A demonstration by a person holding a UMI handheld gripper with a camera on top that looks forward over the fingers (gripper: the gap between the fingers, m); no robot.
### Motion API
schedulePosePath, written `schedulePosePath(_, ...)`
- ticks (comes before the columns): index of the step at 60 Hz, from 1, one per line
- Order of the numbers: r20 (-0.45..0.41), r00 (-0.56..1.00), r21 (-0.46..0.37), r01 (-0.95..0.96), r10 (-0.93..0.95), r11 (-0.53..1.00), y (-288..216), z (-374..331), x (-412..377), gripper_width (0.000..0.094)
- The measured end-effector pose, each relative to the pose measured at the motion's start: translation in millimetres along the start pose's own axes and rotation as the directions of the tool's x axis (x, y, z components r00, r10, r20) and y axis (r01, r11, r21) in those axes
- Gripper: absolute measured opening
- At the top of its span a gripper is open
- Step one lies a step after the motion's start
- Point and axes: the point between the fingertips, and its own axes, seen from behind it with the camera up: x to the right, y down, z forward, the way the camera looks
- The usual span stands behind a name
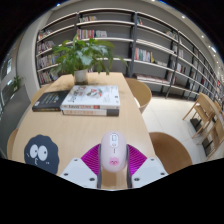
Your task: Arrange mouse
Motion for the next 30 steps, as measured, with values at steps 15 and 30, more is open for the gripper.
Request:
schedulePosePath(15, 0.039, 0.999, 0.256, -0.009, -0.001, 0.967, -148.9, -93.2, -110.7, 0.0338)
schedulePosePath(30, 0.134, 0.988, 0.156, 0.060, -0.081, 0.986, -75.0, -66.3, -259.1, 0.0340)
